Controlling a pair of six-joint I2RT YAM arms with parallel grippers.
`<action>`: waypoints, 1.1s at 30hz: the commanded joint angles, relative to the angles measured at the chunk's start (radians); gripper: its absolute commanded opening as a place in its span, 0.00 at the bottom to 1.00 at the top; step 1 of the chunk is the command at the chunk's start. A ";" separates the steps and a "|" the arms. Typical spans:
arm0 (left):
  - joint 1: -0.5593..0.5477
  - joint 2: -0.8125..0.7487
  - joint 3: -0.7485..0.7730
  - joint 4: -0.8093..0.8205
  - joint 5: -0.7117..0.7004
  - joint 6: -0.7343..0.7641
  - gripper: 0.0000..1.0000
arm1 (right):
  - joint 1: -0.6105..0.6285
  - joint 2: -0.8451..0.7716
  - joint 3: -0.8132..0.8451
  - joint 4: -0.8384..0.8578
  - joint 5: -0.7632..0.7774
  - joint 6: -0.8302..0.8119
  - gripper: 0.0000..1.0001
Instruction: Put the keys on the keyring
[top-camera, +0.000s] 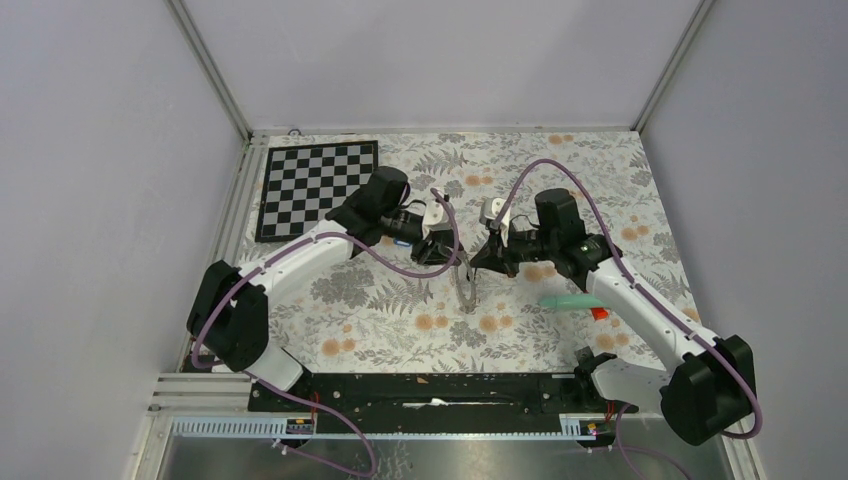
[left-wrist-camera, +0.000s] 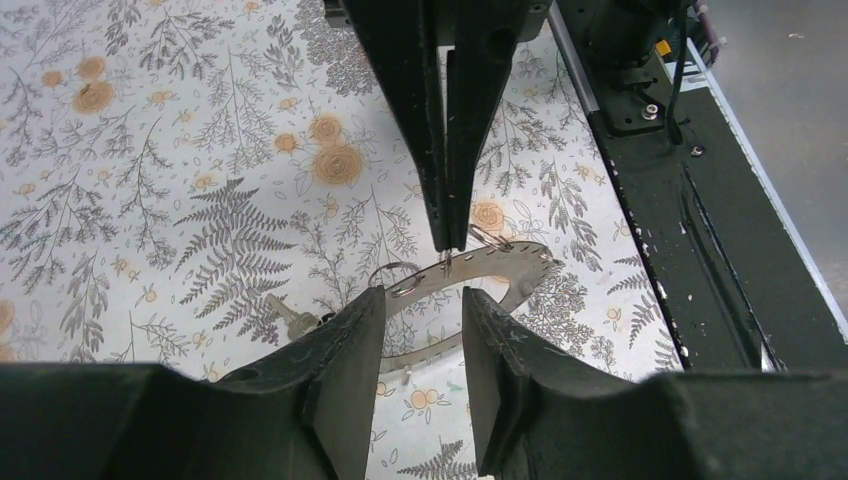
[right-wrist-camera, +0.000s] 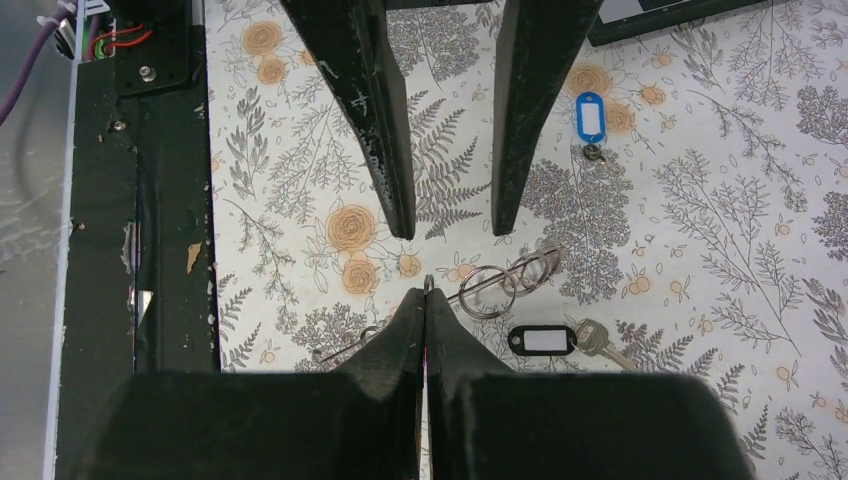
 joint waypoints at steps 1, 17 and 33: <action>-0.014 -0.008 -0.005 0.044 0.074 0.022 0.39 | 0.006 0.006 0.056 0.068 -0.062 0.050 0.00; -0.037 0.007 -0.042 0.136 0.073 -0.032 0.23 | 0.005 0.010 0.052 0.099 -0.078 0.082 0.00; -0.061 -0.005 0.079 -0.114 -0.224 -0.004 0.00 | -0.005 -0.021 0.016 0.084 0.027 0.026 0.31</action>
